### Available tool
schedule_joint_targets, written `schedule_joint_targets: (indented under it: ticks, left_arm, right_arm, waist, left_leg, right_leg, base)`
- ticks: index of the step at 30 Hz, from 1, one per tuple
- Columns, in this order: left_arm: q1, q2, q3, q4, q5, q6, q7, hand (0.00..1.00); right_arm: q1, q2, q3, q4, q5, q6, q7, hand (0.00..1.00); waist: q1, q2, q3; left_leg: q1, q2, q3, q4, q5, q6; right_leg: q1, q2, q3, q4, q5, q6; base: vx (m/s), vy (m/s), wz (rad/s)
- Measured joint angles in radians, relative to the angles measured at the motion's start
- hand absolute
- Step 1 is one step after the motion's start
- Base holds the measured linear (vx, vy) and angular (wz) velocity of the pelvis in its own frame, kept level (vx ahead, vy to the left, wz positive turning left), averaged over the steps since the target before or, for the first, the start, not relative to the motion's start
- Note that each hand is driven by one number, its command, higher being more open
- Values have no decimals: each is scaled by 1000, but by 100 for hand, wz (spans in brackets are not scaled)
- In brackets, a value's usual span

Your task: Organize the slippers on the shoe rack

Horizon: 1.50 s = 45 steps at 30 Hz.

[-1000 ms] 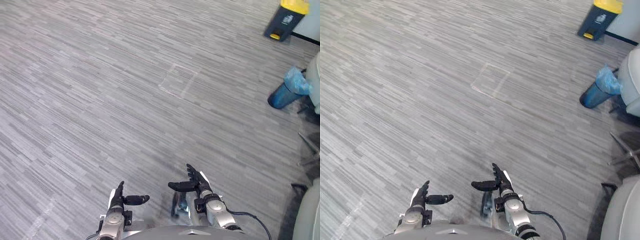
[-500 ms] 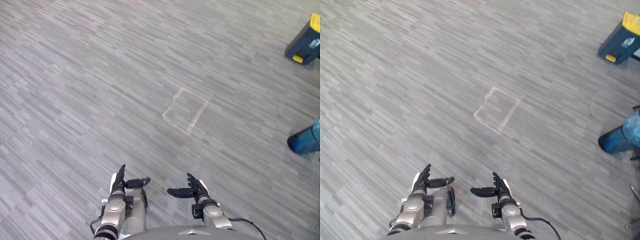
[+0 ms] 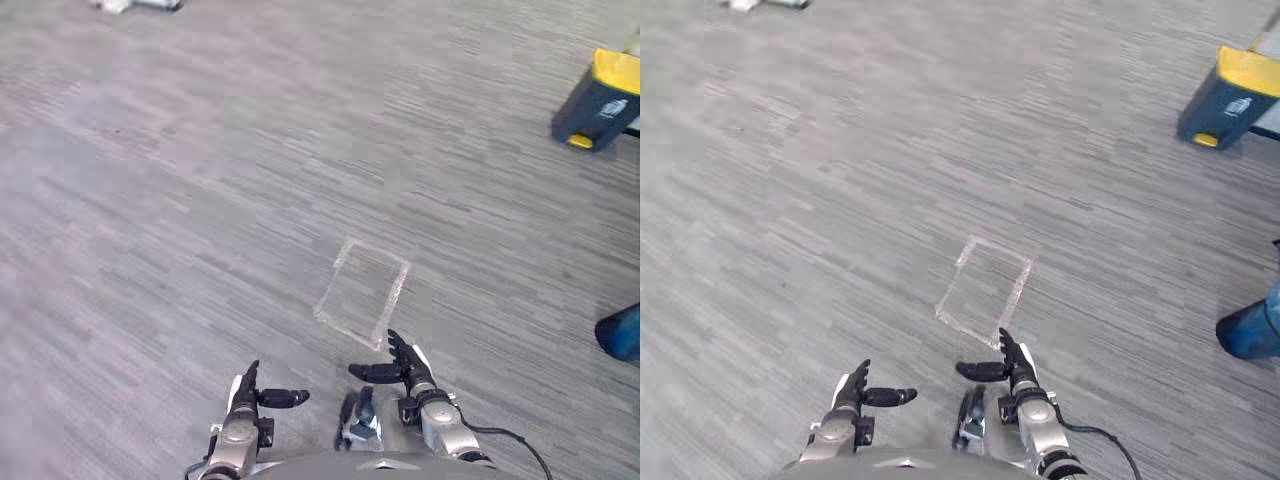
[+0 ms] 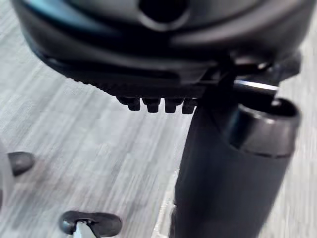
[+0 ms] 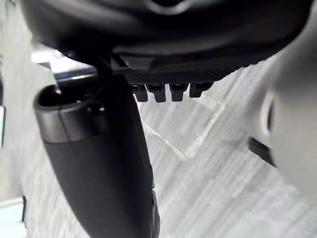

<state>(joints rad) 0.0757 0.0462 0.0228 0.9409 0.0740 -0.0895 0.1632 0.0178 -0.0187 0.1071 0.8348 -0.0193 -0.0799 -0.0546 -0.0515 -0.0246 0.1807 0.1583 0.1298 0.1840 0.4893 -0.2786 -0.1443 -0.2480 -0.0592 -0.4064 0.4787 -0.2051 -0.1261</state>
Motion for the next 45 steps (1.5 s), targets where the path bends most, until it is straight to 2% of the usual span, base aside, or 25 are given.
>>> schedule_joint_targets:
  ticks: [2,4,5,8,10,11,12,13,14,16,17,18,20,24,25,26,27,29,32,35,37,40,42,43,45]
  left_arm:
    - [2,-13,17,-20,1,5,0,100]
    - [15,-19,44,-51,1,4,2,100]
    - [13,-11,44,-56,1,5,2,100]
    - [-6,6,44,-55,1,6,3,100]
    - [-19,13,43,-56,1,3,5,100]
    - [-20,15,43,-55,-1,3,6,100]
    - [-13,8,37,-52,-4,3,10,100]
    - [-12,11,37,-46,-7,3,10,100]
    - [-27,20,30,-27,-6,3,12,100]
    - [-27,26,18,-19,-5,4,6,100]
    - [-20,33,20,-7,-8,12,5,100]
    - [-13,37,18,0,-14,12,9,100]
    - [-12,40,13,19,-15,11,15,100]
    - [-22,45,-5,30,-15,13,12,100]
    - [-20,45,-6,38,-15,13,10,100]
    - [-15,45,-1,46,-26,20,5,100]
    - [-15,53,-1,51,-22,21,2,100]
    - [-18,40,1,56,-21,25,2,100]
    - [-26,4,8,52,-22,25,-3,100]
    - [-25,5,22,27,-20,24,-17,100]
    - [-24,10,22,17,-20,19,-18,100]
    - [-25,8,29,12,-22,13,-16,100]
    - [-23,4,28,8,-22,10,-7,100]
    - [-20,-6,26,10,-22,10,-4,100]
    - [-30,9,21,27,-23,11,2,100]
  right_arm:
    - [31,6,2,-28,1,12,1,100]
    - [53,23,1,-39,1,30,0,100]
    - [53,35,1,-40,2,33,0,100]
    - [43,44,-3,-36,2,32,-2,100]
    - [16,45,-9,-33,2,33,-12,100]
    - [12,44,-10,-30,1,33,-15,100]
    - [17,29,-9,-24,-1,30,-18,100]
    - [17,28,-11,-5,-2,29,-18,100]
    - [20,37,-21,6,-2,32,-21,100]
    - [18,42,-41,21,-16,34,-19,100]
    - [7,44,-47,40,-20,35,-19,100]
    - [7,42,-47,48,-20,35,-19,100]
    - [-2,37,-40,57,-21,35,-17,100]
    - [-28,36,-30,72,-29,33,-15,100]
    - [-35,36,-30,80,-29,34,-15,100]
    - [-36,35,-30,83,-30,32,-16,100]
    - [-25,32,-31,84,-28,27,-14,100]
    - [-28,24,-41,82,-31,26,-15,100]
    - [-21,8,-52,80,-29,36,-20,100]
    - [-11,10,-85,83,-27,37,-24,100]
    - [-4,8,-115,84,-19,37,-35,100]
    - [-8,4,-154,98,-19,42,-49,100]
    - [-3,0,-156,101,-20,44,-58,100]
    - [-3,-9,-155,101,-21,44,-59,100]
    - [6,3,-161,99,-21,49,-58,100]
  waist:
    - [20,45,3]
    - [23,51,4]
    - [27,40,10]
    - [46,12,15]
    - [56,-6,33]
    - [56,-8,37]
    - [55,9,30]
    - [54,8,24]
    - [44,-14,11]
    - [53,-14,12]
    - [57,-17,27]
    - [53,-5,35]
    - [42,18,31]
    - [37,35,38]
    - [38,33,38]
    - [40,21,33]
    - [38,-4,26]
    - [40,27,18]
    - [37,68,27]
    - [45,63,33]
    - [45,53,38]
    - [54,51,38]
    - [58,58,36]
    - [59,73,32]
    - [55,32,20]
  left_leg:
    - [-176,105,-32,412,106,-68]
    - [-278,149,-23,601,89,-59]
    - [-316,148,-14,612,64,-29]
    - [-387,89,-3,427,2,30]
    - [-427,-28,-111,137,-1,46]
    - [-425,-63,-168,34,25,44]
    - [-411,-90,-259,-144,182,58]
    - [-402,-90,-260,-126,233,79]
    - [-388,-100,-238,-107,197,103]
    - [-345,-85,-180,-110,147,118]
    - [-238,-79,-97,-162,119,140]
    - [-161,-78,-50,-201,106,153]
    - [-74,-66,7,-262,98,161]
    - [10,-28,75,-357,95,156]
    - [24,-27,90,-366,93,152]
    - [46,-32,112,-365,76,125]
    - [71,-46,107,-337,36,90]
    - [62,-13,106,-274,17,79]
    - [-97,87,42,187,59,35]
    - [-183,119,8,429,16,1]
    - [-217,99,9,355,-27,15]
    - [-276,1,-195,57,-61,39]
    - [-277,-49,-390,-107,15,31]
    - [-278,-45,-416,-131,117,24]
    - [-246,-67,-327,-114,92,52]
  right_leg:
    - [102,83,0,-110,-6,10]
    - [184,130,35,-157,-15,-2]
    - [237,142,62,-189,-24,-14]
    - [329,140,154,-258,-14,4]
    - [385,105,244,-273,-27,53]
    - [402,97,264,-273,-35,71]
    - [428,102,297,-269,-48,94]
    - [446,100,327,-255,-64,117]
    - [430,65,348,-207,-58,139]
    - [380,49,364,-77,-49,168]
    - [318,-6,323,133,-11,228]
    - [274,-61,254,266,-23,219]
    - [204,-120,120,352,-74,136]
    - [72,-108,-63,163,-78,127]
    - [59,-108,-96,106,-66,130]
    - [46,-91,-126,-31,4,110]
    - [38,-66,-72,-90,101,35]
    - [53,-49,-67,-78,75,40]
    - [149,14,-51,-136,30,33]
    - [261,56,23,-195,19,27]
    - [306,56,84,-220,20,29]
    - [313,45,215,-218,23,37]
    - [319,44,302,-216,20,97]
    - [323,54,328,-215,9,119]
    - [308,13,419,-200,-4,154]
  base:
    - [491,-88,-47]
    - [565,-63,-51]
    - [415,-20,-46]
    - [526,23,-84]
    - [417,113,-102]
    - [564,188,-102]
    - [492,180,-98]
    - [689,239,-84]
    - [501,180,-59]
    - [415,186,-97]
    - [493,285,-165]
    - [383,245,-152]
    - [372,226,-104]
    - [280,68,-45]
    - [359,4,-40]
    - [461,-84,-33]
    - [523,-107,-31]
    - [376,-109,-23]
    - [437,-148,-26]
    - [356,7,-77]
    - [359,111,-94]
    - [221,179,-126]
    - [224,275,-135]
    - [201,280,-118]
    - [166,278,-103]
